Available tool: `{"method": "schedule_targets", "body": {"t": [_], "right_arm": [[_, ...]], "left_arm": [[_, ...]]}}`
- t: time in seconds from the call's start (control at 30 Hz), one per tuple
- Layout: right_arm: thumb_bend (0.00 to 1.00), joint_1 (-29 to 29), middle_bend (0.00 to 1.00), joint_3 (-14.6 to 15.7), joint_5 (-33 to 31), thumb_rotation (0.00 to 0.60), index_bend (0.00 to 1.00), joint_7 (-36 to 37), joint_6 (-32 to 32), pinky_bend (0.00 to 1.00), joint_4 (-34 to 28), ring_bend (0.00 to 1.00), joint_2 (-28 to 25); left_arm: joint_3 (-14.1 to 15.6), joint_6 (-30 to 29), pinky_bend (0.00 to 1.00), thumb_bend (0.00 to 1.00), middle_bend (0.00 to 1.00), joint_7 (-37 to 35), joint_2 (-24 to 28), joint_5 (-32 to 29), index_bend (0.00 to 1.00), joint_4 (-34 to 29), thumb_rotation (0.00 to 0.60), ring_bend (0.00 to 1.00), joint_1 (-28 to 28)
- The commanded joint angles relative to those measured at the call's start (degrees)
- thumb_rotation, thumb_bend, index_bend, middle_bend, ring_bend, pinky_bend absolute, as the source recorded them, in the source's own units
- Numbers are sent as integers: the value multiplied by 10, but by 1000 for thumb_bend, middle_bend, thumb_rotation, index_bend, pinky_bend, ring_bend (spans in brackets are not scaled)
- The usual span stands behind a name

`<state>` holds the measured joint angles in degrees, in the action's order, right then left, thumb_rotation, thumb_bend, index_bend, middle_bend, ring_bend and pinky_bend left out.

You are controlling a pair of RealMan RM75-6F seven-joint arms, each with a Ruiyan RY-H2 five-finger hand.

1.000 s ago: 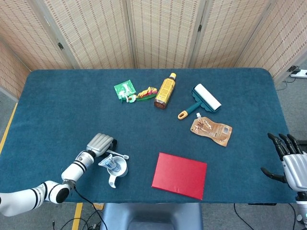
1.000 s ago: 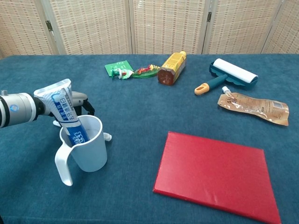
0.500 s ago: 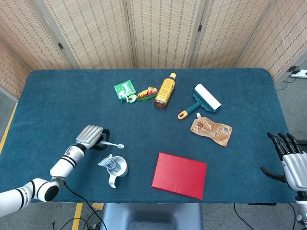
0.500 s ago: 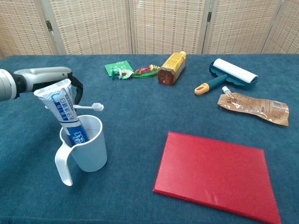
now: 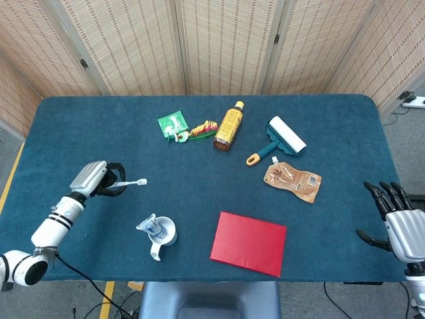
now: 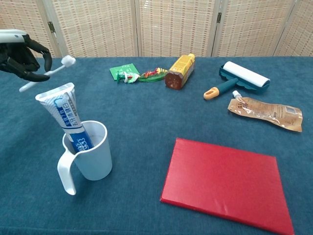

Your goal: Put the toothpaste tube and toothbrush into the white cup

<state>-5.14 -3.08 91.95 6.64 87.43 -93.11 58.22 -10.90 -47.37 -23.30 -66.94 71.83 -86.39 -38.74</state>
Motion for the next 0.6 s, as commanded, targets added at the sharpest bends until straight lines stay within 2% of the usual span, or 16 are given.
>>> {"method": "schedule_targets", "body": {"t": [0.03, 0.23, 0.5, 0.6], "right_arm": [[47, -3, 178, -4, 3, 600, 11, -8, 3, 83, -9, 96, -6], [45, -7, 178, -11, 5, 600, 11, -31, 7, 84, -33, 96, -22], [45, -13, 178, -16, 7, 600, 11, -50, 3, 83, -56, 96, -37], [44, -15, 178, -16, 8, 600, 11, -53, 1, 83, -61, 96, -39]], "left_arm": [[-1, -13, 1000, 409, 1000, -99, 49, 50, 649, -34, 600, 951, 27], [12, -30, 1000, 409, 1000, -244, 93, 123, 650, -62, 600, 951, 41], [42, -91, 1000, 409, 1000, -443, 128, 231, 651, -82, 600, 951, 42], [51, -114, 1000, 409, 1000, -478, 135, 259, 651, -82, 600, 951, 39]]}}
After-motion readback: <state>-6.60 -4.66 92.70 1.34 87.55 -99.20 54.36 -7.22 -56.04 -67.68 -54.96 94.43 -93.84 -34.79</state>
